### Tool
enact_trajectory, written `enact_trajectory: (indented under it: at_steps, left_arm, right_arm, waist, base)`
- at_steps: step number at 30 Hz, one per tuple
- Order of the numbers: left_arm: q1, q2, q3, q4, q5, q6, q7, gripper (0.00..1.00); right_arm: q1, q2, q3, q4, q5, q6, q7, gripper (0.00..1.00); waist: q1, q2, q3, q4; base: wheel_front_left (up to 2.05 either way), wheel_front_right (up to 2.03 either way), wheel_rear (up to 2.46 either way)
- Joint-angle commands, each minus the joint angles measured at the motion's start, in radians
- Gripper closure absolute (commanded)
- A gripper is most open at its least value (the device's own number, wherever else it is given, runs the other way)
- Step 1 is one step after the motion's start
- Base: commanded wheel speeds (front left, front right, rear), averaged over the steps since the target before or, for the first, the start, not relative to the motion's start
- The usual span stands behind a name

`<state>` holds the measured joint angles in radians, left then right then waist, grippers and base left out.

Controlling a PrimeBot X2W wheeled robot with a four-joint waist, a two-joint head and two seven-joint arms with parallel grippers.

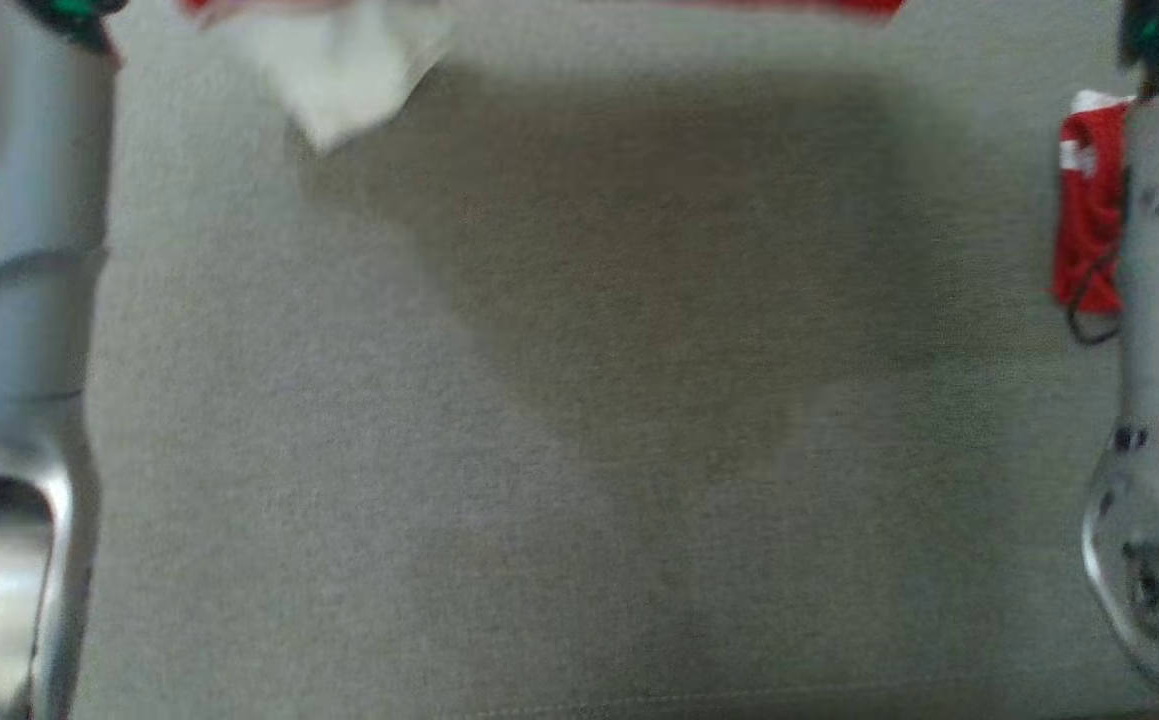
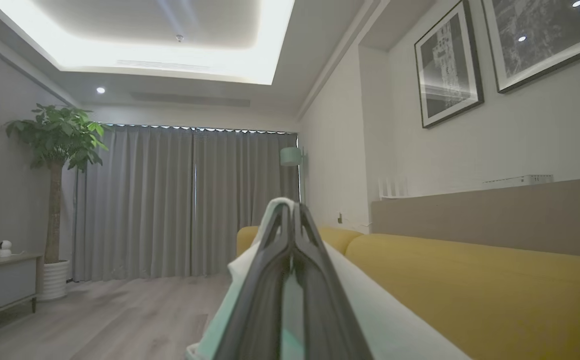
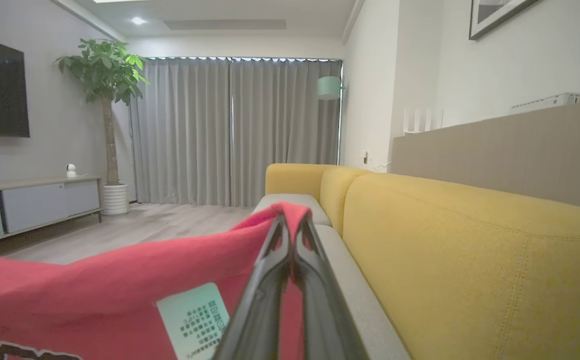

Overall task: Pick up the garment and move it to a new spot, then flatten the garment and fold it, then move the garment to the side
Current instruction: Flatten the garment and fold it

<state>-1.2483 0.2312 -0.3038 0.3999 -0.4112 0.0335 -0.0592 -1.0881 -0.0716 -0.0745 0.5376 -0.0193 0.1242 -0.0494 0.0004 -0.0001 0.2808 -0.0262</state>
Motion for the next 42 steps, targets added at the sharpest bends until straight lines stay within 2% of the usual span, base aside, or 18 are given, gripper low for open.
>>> enact_trajectory:
  at_steps: [1,4,5,9,13,16,21,27,33,42]
  left_arm:
    - [-0.071,0.012,0.016,0.046,0.008,-0.007,-0.048,1.0]
    - [-0.088,-0.015,0.001,0.143,0.013,-0.024,-0.116,1.0]
    - [-0.088,-0.015,0.001,0.143,0.013,-0.024,-0.116,1.0]
    - [-0.04,-0.029,-0.011,0.23,0.008,-0.056,-0.171,1.0]
    - [0.041,-0.026,-0.009,0.26,0.001,-0.08,-0.194,1.0]
    - [0.118,-0.023,0.003,0.251,-0.01,-0.095,-0.2,1.0]
    - [0.276,-0.008,0.055,0.133,-0.025,-0.11,-0.202,1.0]
    - [0.517,-0.003,0.104,-0.054,-0.028,-0.114,-0.202,1.0]
    - [0.771,-0.011,0.149,-0.224,-0.036,-0.088,-0.202,1.0]
    - [1.1,-0.015,0.162,-0.45,-0.049,-0.009,-0.177,1.0]
  right_arm:
    - [-0.084,0.011,-0.028,0.04,-0.034,0.007,-0.048,1.0]
    - [-0.134,0.014,-0.08,0.148,-0.07,0.007,-0.118,1.0]
    - [-0.134,0.014,-0.08,0.148,-0.07,0.007,-0.118,1.0]
    - [-0.113,0.019,-0.086,0.277,-0.097,0.007,-0.178,1.0]
    - [-0.072,0.021,-0.077,0.36,-0.095,0.007,-0.206,1.0]
    - [-0.028,0.021,-0.039,0.383,-0.05,0.007,-0.211,1.0]
    - [0.081,0.021,0.016,0.29,0.041,0.007,-0.212,1.0]
    - [0.252,0.021,0.053,0.136,0.118,0.007,-0.212,1.0]
    - [0.474,0.021,0.072,-0.024,0.178,0.007,-0.212,1.0]
    - [0.791,0.021,0.07,-0.233,0.251,0.007,-0.212,1.0]
  waist:
    - [-0.0004,0.0001,0.063,0.045]
    - [-0.0004,0.0001,0.112,0.062]
    - [-0.0004,0.0001,0.112,0.062]
    - [-0.0004,0.0001,0.151,0.064]
    - [-0.0004,0.0001,0.176,0.057]
    - [-0.0004,0.0001,0.183,0.05]
    - [-0.0004,0.0001,0.174,0.034]
    - [-0.0004,0.0001,0.113,0.028]
    - [-0.0004,0.0001,0.013,0.028]
    - [-0.0004,0.0001,-0.138,0.025]
  base:
    - [0.0,0.0,0.0]
    - [0.0,0.0,0.0]
    - [0.0,0.0,0.0]
    - [0.0,0.0,0.0]
    - [0.0,0.0,0.0]
    - [0.0,0.0,0.0]
    - [0.0,0.0,0.0]
    - [0.0,0.0,0.0]
    - [0.0,0.0,0.0]
    - [0.0,0.0,0.0]
